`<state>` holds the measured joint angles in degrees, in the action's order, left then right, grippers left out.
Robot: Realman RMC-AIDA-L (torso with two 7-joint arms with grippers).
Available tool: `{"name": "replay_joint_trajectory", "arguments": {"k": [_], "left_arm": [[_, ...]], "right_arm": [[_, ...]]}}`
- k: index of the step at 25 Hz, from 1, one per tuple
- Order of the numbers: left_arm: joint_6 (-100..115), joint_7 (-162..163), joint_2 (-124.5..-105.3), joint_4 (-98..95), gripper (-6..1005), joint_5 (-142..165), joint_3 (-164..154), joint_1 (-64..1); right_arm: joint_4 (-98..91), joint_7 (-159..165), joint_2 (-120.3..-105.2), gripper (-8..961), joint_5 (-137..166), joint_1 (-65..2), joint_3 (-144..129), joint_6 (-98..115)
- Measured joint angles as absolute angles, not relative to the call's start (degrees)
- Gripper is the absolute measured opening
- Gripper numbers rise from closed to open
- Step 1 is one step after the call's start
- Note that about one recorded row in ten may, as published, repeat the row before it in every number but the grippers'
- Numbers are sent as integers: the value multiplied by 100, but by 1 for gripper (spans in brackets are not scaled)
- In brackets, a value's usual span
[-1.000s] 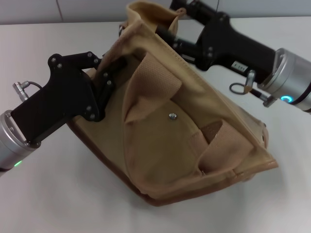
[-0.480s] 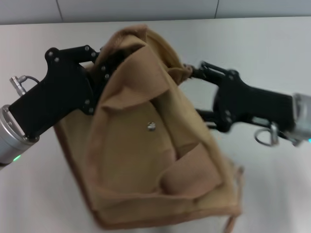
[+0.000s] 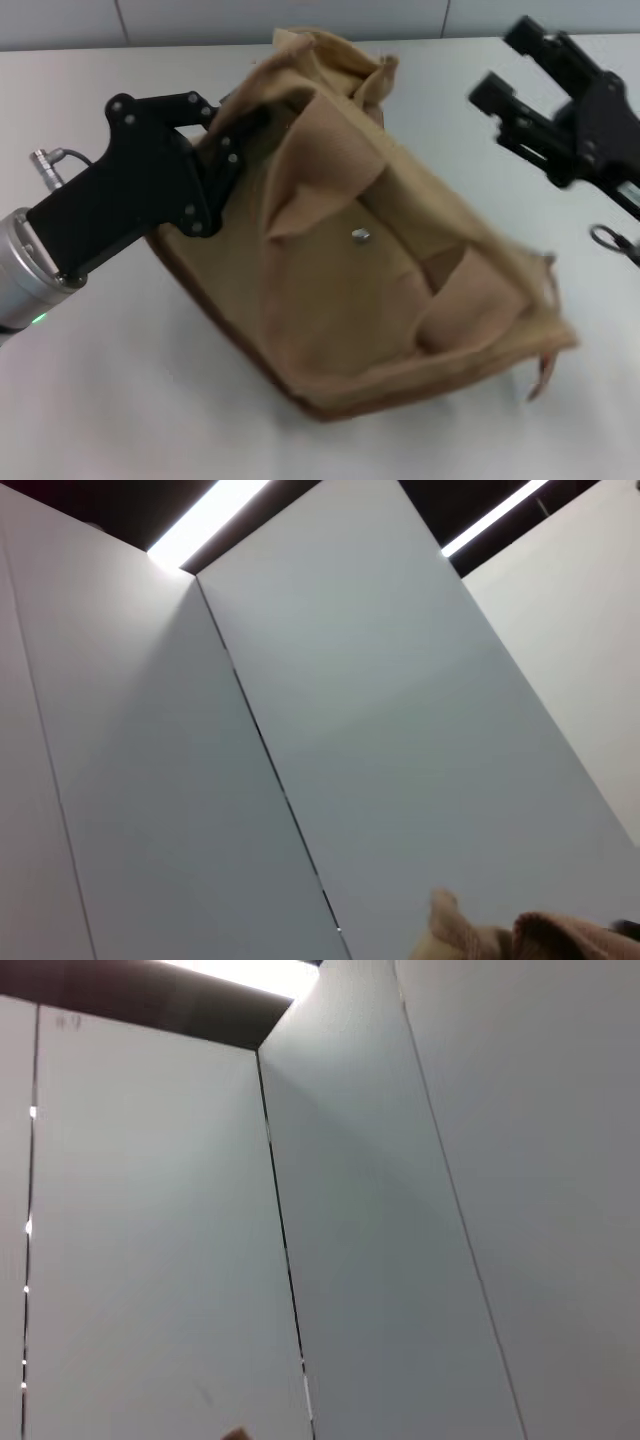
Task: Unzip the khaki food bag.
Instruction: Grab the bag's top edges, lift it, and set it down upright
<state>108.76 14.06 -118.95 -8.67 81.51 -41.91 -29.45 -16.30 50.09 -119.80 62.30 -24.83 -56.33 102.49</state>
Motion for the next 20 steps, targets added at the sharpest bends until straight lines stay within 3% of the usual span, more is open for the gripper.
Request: {"name": "replay_joint_trajectory", "arguments": {"k": [12, 20], "left_arm": [[10886, 1406, -11897, -958, 90, 8157, -4347, -2946], [10882, 1353, -11909, -964, 97, 8164, -4404, -2987]], "right_arm": [[-1570, 5302, -11982, 834, 6219, -3524, -6763, 9211], [-2186, 5841, -11943, 833, 6281, -3398, -7609, 8899]]}}
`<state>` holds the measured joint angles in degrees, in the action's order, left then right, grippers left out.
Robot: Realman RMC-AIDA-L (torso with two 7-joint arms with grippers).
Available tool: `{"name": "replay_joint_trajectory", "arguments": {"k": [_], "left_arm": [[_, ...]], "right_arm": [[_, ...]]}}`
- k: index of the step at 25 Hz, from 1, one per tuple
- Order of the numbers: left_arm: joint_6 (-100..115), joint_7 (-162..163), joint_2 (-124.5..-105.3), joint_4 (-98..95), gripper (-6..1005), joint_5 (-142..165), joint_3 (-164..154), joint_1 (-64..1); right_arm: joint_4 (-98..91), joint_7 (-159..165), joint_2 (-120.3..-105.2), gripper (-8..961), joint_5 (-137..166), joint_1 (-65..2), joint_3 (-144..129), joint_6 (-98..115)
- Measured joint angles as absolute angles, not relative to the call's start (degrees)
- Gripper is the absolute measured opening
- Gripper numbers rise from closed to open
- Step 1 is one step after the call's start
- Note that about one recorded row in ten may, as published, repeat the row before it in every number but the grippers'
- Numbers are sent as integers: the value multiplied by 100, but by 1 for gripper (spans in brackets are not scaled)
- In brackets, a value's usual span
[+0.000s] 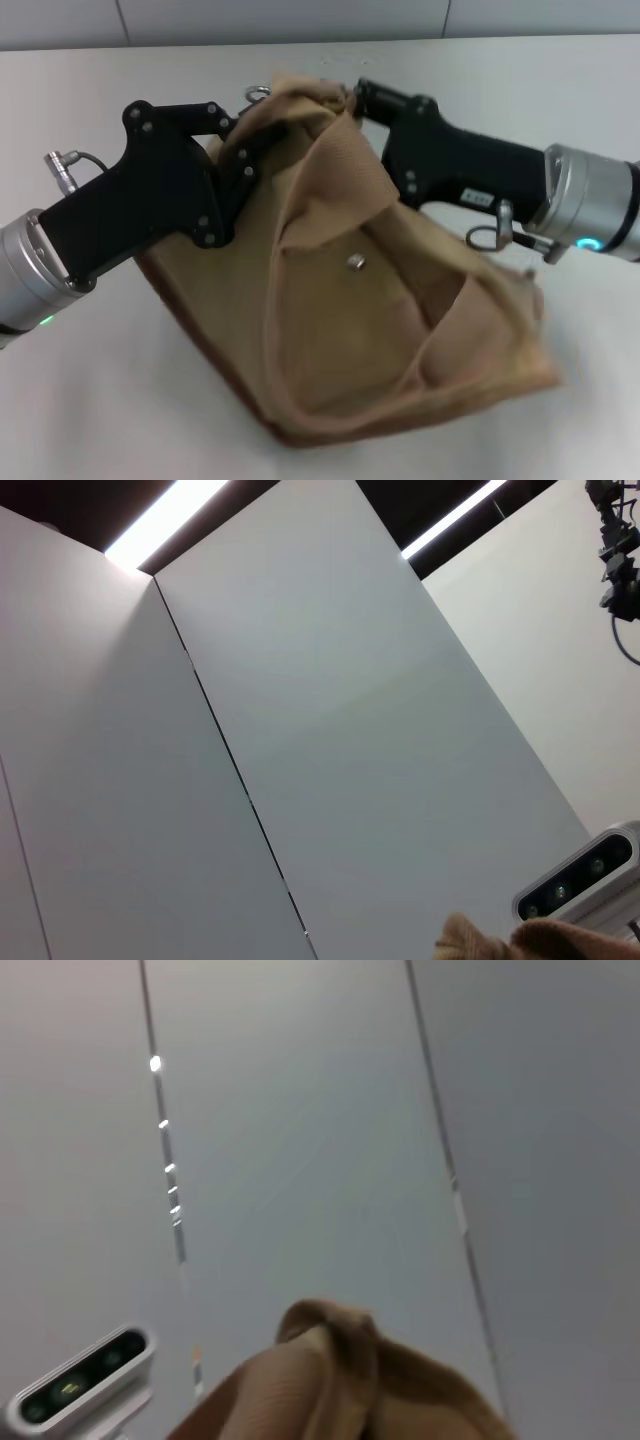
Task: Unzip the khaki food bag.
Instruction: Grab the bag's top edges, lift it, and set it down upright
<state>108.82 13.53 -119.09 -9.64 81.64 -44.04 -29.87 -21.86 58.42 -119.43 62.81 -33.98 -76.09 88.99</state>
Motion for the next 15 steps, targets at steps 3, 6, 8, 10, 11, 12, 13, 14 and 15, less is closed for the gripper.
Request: {"name": "replay_joint_trajectory", "arguments": {"k": [3, 6, 8, 10, 11, 12, 13, 14, 15], "left_arm": [[10888, 1351, -11911, -964, 100, 8164, -4400, -2993], [10901, 1349, -11910, -973, 103, 8139, -4359, -3005], [10901, 1348, -11910, -975, 105, 8133, -4354, -3010], [10902, 1347, -11910, -977, 107, 8113, -4343, -3019], [10904, 1340, -11910, -978, 108, 8110, -4339, -3025], [10904, 1340, -11910, -978, 109, 8110, -4339, -3025], [10903, 1336, -11909, -978, 110, 8105, -4336, -3027], [10904, 1333, -11910, -979, 111, 8091, -4334, -3030], [10906, 1330, -11909, -979, 112, 8082, -4332, -3032]], "right_arm": [[-2737, 6060, -11928, 833, 6722, -3006, -7723, 8886], [-3521, 6263, -11938, 833, 7713, -2409, -7602, 8788], [-3627, 6268, -11941, 833, 7830, -2313, -7582, 8746], [-3735, 6260, -11947, 833, 7979, -2140, -7571, 8658], [-3735, 6197, -11953, 833, 7971, -2045, -7517, 8651], [-3735, 6197, -11953, 833, 7971, -2045, -7517, 8651], [-3721, 6157, -11956, 833, 7935, -1989, -7437, 8673], [-3682, 6075, -11965, 833, 7821, -1921, -7318, 8742], [-3633, 5999, -11971, 833, 7666, -1865, -7226, 8821]]}}
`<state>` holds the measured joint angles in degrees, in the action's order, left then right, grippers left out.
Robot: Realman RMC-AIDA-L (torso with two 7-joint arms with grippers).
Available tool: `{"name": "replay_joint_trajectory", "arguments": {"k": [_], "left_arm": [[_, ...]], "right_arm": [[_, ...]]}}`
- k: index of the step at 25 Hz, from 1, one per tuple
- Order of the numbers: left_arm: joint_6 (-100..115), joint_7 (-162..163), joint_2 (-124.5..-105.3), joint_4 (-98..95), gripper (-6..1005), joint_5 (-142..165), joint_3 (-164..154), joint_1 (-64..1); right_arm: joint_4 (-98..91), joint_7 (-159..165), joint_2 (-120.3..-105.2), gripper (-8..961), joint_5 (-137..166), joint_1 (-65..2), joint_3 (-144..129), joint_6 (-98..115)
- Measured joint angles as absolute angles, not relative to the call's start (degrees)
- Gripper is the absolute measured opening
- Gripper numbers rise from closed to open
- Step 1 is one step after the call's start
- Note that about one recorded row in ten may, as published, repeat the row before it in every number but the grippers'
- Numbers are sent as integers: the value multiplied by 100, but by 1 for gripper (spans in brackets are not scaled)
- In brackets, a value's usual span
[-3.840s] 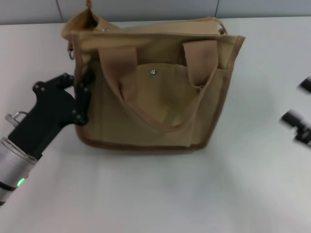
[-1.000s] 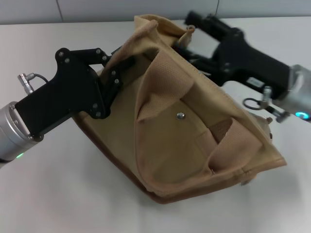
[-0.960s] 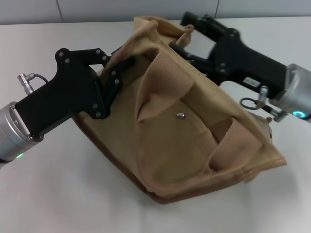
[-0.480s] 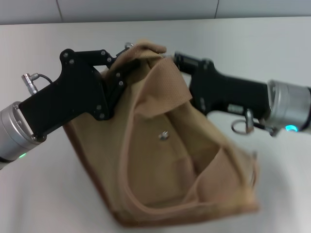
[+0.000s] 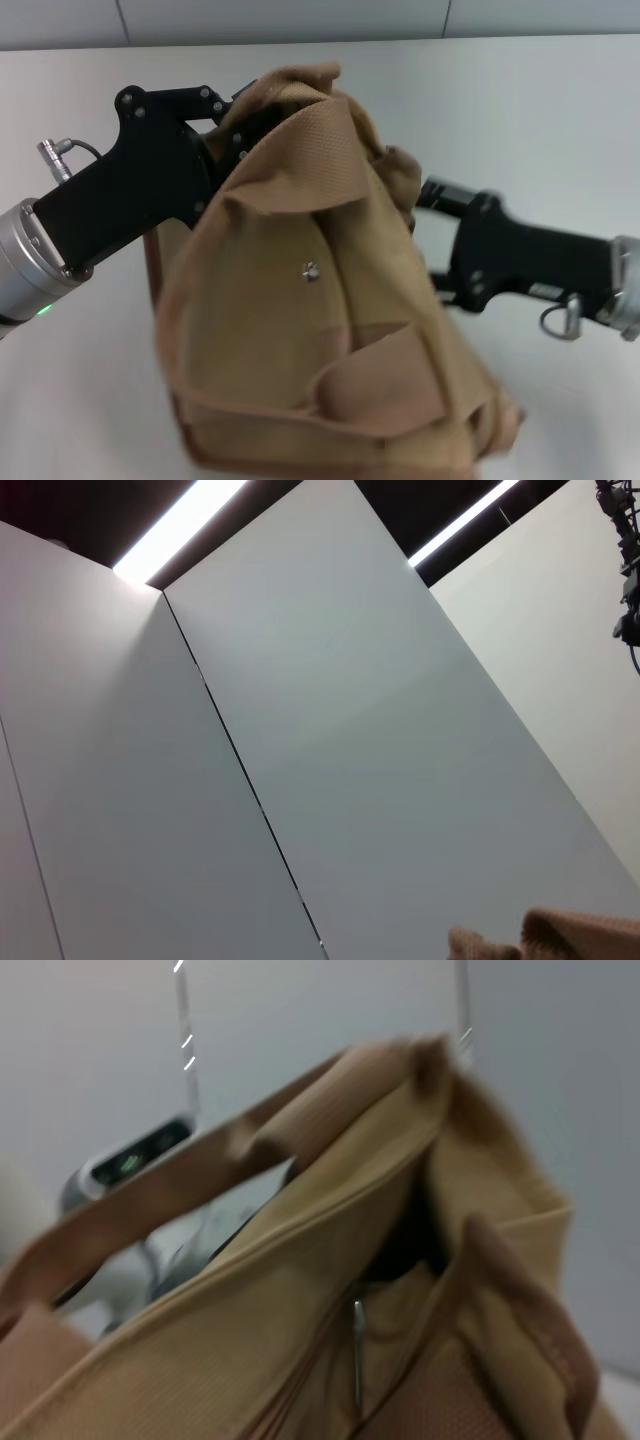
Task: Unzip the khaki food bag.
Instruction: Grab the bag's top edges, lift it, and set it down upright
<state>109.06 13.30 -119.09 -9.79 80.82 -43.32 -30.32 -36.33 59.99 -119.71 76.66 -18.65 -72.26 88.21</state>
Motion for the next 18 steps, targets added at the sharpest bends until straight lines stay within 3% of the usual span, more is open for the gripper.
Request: {"name": "replay_joint_trajectory", "arguments": {"k": [6, 18], "left_arm": [[10916, 1327, -11909, -979, 117, 8079, -4336, -3036], [10926, 1327, -11909, -975, 128, 8079, -4374, -3072]], "right_arm": [[-3012, 4968, -11931, 833, 6284, -1713, -7079, 9733], [-3016, 3323, -11978, 827, 6356, -1733, -7224, 9303]]}}
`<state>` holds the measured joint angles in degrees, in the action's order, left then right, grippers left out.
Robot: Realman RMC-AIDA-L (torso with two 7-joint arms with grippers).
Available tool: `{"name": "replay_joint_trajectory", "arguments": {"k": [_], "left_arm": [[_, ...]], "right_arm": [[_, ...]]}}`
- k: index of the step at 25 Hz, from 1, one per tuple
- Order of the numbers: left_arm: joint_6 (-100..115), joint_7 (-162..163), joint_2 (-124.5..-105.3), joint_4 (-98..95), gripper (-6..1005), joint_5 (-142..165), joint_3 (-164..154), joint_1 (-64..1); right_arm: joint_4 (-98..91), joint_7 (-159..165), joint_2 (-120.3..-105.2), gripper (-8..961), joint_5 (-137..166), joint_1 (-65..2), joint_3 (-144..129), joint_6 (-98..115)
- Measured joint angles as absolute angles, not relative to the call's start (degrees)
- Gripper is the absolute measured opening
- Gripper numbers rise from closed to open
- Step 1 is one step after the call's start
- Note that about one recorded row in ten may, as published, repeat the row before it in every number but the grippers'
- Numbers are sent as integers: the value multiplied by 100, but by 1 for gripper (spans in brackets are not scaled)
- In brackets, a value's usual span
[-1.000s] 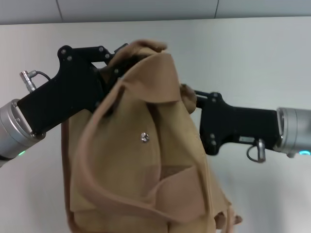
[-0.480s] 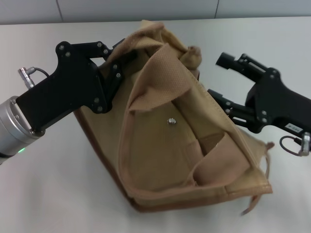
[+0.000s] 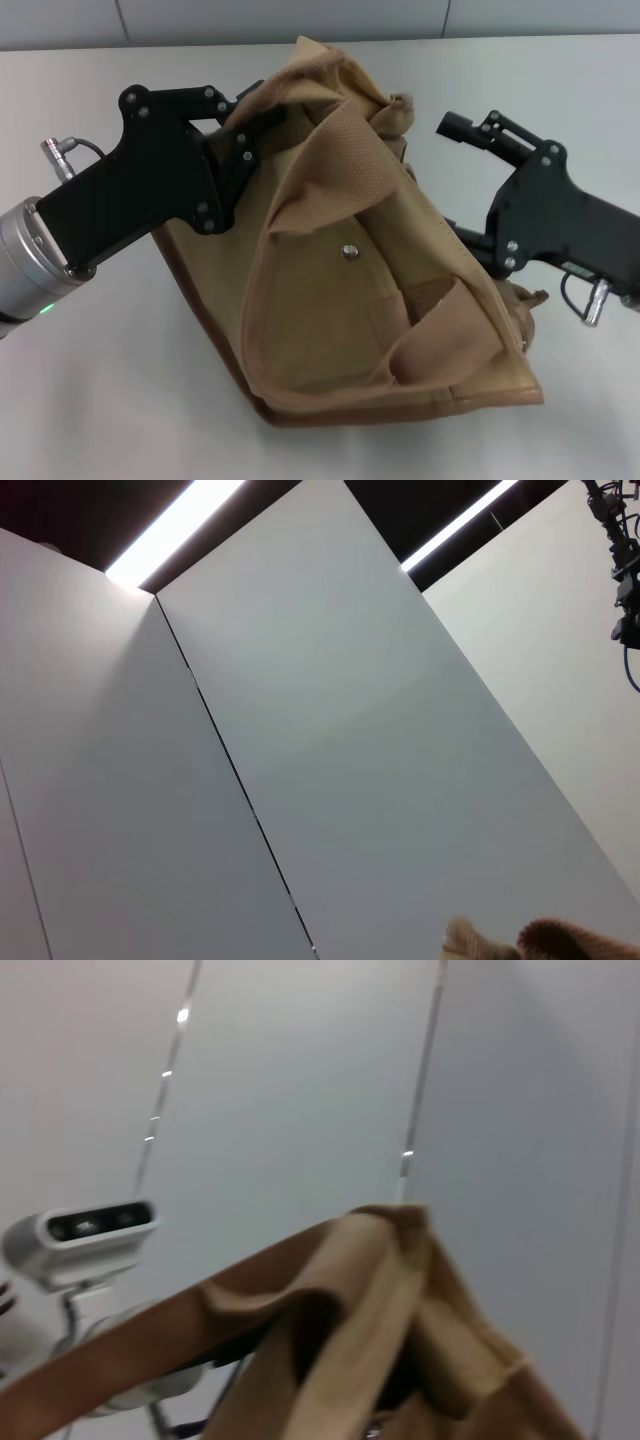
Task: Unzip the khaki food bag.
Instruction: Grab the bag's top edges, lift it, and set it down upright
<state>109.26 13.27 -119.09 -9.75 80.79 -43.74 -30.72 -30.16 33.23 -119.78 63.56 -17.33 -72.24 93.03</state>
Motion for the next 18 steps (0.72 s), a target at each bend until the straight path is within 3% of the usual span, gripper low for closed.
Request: {"name": "replay_joint_trajectory", "arguments": {"k": [18], "left_arm": [[10925, 1339, -11917, -914, 145, 8107, -4394, -3168]], "right_arm": [[-3004, 2800, -11996, 725, 6150, -2100, -8242, 8965]]}}
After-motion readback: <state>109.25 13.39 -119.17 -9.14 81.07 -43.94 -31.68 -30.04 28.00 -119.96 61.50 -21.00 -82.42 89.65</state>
